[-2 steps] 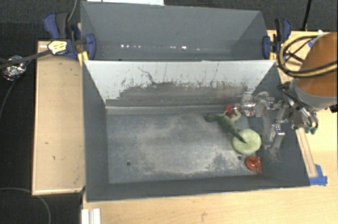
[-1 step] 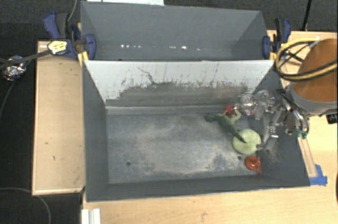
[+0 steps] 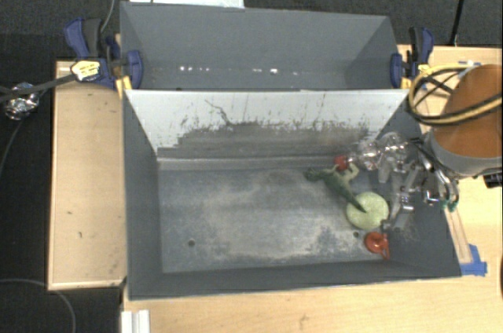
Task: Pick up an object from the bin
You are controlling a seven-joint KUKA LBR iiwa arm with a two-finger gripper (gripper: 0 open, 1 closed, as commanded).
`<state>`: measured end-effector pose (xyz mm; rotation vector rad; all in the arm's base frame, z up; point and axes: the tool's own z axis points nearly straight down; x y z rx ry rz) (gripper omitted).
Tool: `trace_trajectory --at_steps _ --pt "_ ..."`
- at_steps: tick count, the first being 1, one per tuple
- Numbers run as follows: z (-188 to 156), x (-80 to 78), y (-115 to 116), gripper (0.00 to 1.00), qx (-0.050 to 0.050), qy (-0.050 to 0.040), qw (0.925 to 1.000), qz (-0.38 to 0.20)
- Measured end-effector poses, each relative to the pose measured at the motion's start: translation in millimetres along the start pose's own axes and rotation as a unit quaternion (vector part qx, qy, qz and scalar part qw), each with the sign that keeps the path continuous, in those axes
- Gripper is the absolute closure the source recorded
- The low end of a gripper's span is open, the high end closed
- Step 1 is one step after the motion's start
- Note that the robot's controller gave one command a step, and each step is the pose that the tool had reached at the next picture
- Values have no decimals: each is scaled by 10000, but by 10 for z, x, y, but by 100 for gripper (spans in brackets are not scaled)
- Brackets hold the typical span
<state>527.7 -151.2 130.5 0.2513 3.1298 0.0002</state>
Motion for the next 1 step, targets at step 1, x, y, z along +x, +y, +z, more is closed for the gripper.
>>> trace_trajectory --at_steps 1 --pt "-153 99 -21 0 -1 -2 10000 -15"
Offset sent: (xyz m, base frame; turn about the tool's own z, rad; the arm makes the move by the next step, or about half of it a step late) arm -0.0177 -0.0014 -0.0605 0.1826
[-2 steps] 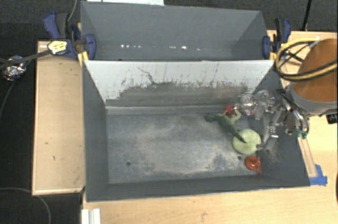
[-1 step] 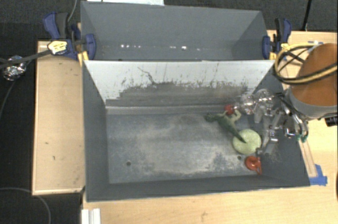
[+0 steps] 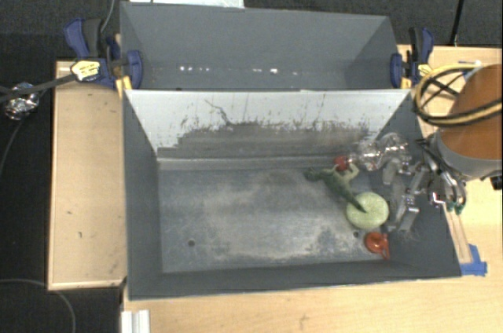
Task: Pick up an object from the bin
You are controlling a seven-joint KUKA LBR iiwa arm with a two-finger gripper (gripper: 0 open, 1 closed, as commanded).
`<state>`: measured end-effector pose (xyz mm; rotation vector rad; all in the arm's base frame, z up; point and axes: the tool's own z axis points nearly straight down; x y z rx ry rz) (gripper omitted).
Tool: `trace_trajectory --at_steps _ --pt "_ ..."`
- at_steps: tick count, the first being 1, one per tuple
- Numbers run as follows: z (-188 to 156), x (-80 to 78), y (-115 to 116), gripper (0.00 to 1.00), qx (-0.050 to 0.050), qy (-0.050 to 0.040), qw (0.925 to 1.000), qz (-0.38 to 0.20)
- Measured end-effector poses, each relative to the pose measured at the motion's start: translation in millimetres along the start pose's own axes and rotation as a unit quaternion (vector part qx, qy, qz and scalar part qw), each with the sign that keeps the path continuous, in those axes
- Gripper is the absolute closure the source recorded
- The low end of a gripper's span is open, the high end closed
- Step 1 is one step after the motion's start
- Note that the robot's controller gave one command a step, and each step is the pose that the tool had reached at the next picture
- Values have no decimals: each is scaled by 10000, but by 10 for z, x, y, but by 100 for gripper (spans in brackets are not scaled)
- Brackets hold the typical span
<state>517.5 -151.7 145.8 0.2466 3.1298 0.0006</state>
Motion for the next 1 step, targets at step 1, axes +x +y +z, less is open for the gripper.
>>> trace_trajectory --at_steps 1 --pt "650 50 -13 0 -12 13 9959 902"
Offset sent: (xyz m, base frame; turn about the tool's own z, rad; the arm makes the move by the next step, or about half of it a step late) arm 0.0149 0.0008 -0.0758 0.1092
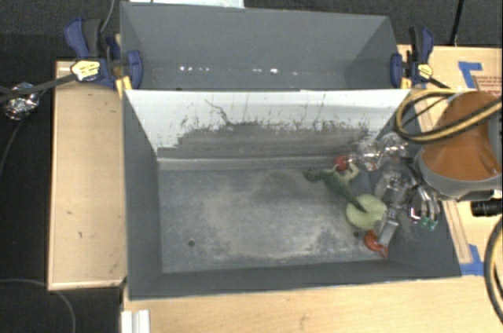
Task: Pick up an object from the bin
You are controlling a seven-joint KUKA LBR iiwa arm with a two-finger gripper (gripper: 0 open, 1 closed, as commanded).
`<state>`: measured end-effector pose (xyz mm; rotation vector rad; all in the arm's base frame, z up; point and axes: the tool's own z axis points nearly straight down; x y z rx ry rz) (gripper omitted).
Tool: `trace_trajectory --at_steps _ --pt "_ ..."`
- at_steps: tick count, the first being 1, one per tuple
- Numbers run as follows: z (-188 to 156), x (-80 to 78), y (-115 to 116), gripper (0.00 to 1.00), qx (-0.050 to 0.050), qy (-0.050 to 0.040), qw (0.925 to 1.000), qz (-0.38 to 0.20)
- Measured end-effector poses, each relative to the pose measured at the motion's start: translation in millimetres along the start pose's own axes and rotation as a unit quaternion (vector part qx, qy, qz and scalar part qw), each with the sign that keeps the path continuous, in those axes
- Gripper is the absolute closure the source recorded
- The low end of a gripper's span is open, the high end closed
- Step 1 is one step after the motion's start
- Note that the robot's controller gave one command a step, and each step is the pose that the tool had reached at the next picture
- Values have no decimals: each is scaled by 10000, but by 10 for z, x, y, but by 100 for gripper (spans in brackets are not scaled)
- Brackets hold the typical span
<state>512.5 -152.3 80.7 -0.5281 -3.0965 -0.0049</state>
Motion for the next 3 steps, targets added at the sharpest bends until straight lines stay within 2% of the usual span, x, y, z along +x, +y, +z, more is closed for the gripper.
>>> trace_trajectory --at_steps 1,3 --pt "101 -193 79 100 11 -32 9993 -363" --pt "97 -192 79 100 11 -33 9993 -366"
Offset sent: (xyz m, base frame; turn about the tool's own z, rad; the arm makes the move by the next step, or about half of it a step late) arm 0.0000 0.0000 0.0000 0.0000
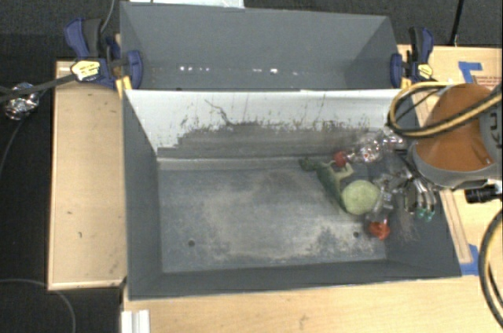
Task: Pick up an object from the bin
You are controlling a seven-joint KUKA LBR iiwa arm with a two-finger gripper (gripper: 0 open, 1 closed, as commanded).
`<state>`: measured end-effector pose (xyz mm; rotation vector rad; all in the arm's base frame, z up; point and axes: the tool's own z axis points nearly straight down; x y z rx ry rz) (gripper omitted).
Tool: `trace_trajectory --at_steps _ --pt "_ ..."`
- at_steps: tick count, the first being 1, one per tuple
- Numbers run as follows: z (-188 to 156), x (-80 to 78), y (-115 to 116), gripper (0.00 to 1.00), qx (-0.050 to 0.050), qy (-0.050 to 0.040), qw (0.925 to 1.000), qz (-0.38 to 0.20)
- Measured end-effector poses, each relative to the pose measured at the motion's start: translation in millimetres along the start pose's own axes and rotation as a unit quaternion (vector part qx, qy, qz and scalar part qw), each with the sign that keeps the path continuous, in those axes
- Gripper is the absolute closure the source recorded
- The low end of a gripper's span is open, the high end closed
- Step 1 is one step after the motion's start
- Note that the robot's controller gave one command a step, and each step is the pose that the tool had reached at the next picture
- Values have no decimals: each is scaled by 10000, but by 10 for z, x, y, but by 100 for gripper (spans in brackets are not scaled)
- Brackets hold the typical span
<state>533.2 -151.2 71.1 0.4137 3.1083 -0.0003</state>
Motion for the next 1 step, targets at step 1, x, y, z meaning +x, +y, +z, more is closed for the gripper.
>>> trace_trajectory --at_steps 1 --pt "-55 10 0 100 -1 12 10000 0"
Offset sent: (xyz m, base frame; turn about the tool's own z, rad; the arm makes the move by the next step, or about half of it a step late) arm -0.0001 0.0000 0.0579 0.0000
